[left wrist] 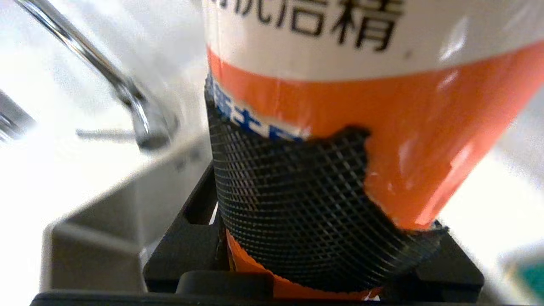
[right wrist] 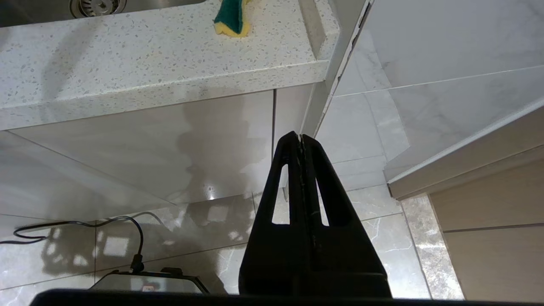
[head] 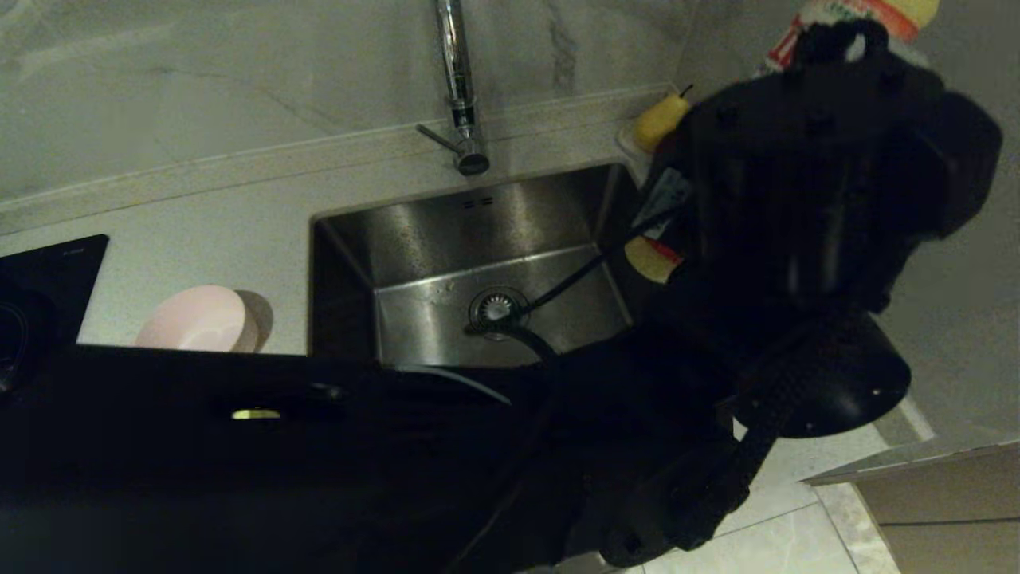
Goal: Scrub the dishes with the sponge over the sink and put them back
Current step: Place the dish soap on the table
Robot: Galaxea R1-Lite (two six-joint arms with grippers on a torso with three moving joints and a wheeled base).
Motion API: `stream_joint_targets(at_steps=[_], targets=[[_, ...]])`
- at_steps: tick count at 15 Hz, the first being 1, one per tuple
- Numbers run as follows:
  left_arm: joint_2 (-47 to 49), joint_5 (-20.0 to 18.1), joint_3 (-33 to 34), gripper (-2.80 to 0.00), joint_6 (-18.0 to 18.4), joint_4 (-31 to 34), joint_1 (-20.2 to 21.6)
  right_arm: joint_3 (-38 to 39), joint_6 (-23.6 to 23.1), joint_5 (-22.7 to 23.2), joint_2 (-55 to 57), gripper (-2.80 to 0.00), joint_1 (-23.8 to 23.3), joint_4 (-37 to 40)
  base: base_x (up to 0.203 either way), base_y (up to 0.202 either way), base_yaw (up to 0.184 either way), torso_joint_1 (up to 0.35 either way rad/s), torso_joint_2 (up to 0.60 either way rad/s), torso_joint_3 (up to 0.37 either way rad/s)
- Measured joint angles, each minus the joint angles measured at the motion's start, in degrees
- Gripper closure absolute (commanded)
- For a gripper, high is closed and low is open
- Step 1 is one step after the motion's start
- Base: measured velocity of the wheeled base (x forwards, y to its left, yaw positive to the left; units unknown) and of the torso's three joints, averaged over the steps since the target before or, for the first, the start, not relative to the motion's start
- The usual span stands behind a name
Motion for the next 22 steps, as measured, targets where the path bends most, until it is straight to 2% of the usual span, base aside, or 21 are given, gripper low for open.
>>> stream_joint_targets(at_steps=[6,15,18,20,22], targets=[[-11.0,-6.2,0.0,0.00,-1.0,-0.7,0.0,0.0,0.0,0.0,0.0,0.00,0.0,0.0,0.000,0.000,0.000,0.000,0.00,0.000],[-27.7,-6.2,0.6,0.00,-1.9,0.2,1.2,0.0,0.0,0.0,0.0,0.00,0.0,0.0,0.000,0.000,0.000,0.000,0.00,0.000],[-32.5,-6.3,2.2,0.00,-1.9,2.7,5.5,0.0,0.0,0.0,0.0,0.00,0.0,0.0,0.000,0.000,0.000,0.000,0.00,0.000],[-36.1,-7.0,5.1,0.00,-2.8,3.9,11.5,0.0,0.0,0.0,0.0,0.00,0.0,0.0,0.000,0.000,0.000,0.000,0.00,0.000],[-39.7,-9.0,8.9,0.00,-5.9,5.4,19.3,0.0,0.0,0.0,0.0,0.00,0.0,0.0,0.000,0.000,0.000,0.000,0.00,0.000]])
